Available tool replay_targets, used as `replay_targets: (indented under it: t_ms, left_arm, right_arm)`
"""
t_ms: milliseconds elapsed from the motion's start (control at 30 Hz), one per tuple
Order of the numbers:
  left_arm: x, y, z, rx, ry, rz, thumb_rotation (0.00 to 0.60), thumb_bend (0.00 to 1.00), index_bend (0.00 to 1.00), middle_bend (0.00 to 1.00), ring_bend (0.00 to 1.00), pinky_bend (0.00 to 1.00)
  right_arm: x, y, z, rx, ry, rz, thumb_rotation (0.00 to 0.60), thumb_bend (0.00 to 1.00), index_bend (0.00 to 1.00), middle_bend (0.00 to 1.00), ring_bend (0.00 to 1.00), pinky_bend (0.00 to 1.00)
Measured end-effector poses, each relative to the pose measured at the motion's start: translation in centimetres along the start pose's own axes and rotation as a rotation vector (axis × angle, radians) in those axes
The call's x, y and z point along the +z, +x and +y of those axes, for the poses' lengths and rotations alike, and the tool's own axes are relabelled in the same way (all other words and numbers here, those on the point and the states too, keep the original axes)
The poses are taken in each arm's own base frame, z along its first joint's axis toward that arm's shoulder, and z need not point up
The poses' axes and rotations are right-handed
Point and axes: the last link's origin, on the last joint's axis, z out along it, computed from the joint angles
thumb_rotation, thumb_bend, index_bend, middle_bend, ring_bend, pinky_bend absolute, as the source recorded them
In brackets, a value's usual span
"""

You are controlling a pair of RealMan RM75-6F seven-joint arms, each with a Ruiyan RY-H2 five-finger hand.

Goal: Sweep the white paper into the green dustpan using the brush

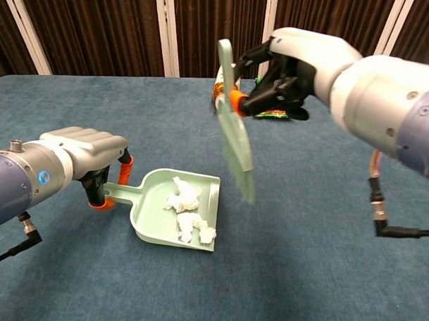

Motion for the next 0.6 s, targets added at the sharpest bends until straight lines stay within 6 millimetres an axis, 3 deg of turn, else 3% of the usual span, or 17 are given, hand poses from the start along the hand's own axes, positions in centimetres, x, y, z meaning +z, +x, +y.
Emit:
replay_targets:
  t_ms: [300,600]
  left_arm:
    - [-0.1,0.0,0.6,-0.026,0.039,0.008,0.600,0.58,0.69,1.00,1.00,1.00]
    - [-0.1,0.0,1.4,-0.059,0.038,-0.008,0.600,0.58,0.69,1.00,1.00,1.00]
  right_arm:
    - [-1.8,-1.3,4.0,-0.056,-0.069,-0.035,0.600,0.54,0.95,0.93,0.98,0.91]
    - [-2.4,-2.0,4.0,-0.032,-0.085,-0.056,0.600,0.54,0.95,0.93,0.98,0.91]
